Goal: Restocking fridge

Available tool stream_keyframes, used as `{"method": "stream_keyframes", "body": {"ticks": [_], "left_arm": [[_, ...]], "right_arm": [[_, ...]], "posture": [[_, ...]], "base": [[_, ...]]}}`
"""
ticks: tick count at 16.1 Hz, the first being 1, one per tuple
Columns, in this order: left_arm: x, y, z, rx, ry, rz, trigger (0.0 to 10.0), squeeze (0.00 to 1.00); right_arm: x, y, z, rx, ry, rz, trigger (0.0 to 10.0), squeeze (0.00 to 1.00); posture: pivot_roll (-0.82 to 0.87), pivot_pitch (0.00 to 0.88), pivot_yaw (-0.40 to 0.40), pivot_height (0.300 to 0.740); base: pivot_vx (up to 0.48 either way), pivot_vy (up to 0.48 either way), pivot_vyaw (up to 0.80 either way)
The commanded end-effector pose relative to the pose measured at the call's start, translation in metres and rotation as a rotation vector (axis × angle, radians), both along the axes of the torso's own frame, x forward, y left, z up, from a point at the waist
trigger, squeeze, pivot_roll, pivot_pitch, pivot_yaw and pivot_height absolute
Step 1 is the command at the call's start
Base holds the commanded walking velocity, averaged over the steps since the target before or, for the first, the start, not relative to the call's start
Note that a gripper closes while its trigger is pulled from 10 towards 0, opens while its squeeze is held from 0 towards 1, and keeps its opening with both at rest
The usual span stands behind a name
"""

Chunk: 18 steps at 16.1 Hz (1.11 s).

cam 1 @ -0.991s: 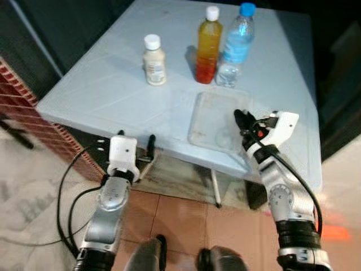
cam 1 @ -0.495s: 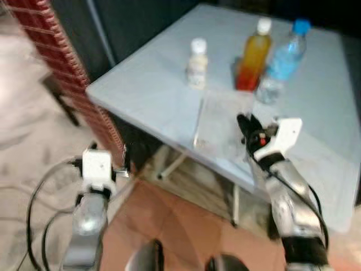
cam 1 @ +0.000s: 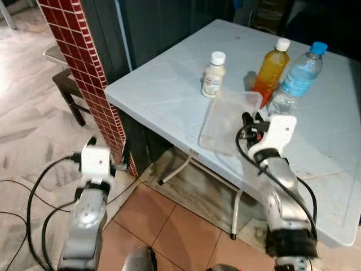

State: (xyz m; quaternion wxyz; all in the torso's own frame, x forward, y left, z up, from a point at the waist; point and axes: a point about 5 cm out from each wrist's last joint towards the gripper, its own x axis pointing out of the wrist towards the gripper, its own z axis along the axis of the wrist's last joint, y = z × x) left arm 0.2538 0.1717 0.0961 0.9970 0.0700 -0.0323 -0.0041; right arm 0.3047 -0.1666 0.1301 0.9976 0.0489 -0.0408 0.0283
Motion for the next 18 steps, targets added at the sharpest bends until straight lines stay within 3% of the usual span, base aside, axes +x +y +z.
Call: {"method": "stream_keyframes", "body": {"ticks": [1, 3, 5, 8, 10, 12, 18], "left_arm": [[0.0, -0.001, -0.004, 0.006, 0.013, 0.0, 10.0, 0.0], [-0.006, -0.001, -0.009, -0.017, 0.063, -0.005, 10.0, 0.0], [-0.015, -0.002, -0.018, 0.01, 0.094, -0.004, 10.0, 0.0], [-0.018, 0.004, -0.019, 0.011, 0.095, 0.003, 10.0, 0.0], [-0.017, 0.005, -0.015, 0.003, 0.091, 0.02, 10.0, 0.0], [-0.019, 0.001, -0.014, 0.005, 0.093, 0.012, 10.0, 0.0], [-0.026, 0.002, -0.012, -0.007, 0.109, 0.015, 10.0, 0.0]], "right_arm": [[-0.003, -0.003, -0.012, -0.001, 0.053, -0.01, 10.0, 0.0], [-0.011, -0.009, -0.016, 0.064, 0.078, -0.118, 10.0, 0.0], [-0.026, -0.006, -0.026, 0.051, 0.137, -0.07, 10.0, 0.0], [-0.05, -0.004, -0.023, 0.048, 0.072, 0.011, 10.0, 0.0], [-0.082, -0.015, -0.031, 0.011, 0.129, 0.031, 10.0, 0.0], [-0.088, -0.018, -0.028, -0.025, 0.134, 0.056, 10.0, 0.0], [-0.072, -0.016, -0.008, -0.041, 0.078, 0.091, 10.0, 0.0]], "posture": [[0.02, 0.0, 0.039, 0.74], [0.01, 0.0, 0.057, 0.74], [0.0, 0.0, 0.057, 0.74], [-0.01, 0.0, 0.053, 0.74], [-0.02, 0.0, 0.052, 0.74], [-0.03, 0.025, 0.05, 0.74], [-0.02, 0.061, 0.042, 0.74]], "base": [[0.0, 0.0, 0.0], [0.0, 0.0, 0.0], [0.0, 0.0, 0.0], [0.0, 0.0, 0.0], [0.0, 0.0, 0.0], [0.0, 0.0, 0.0], [0.0, 0.0, 0.77]]}}
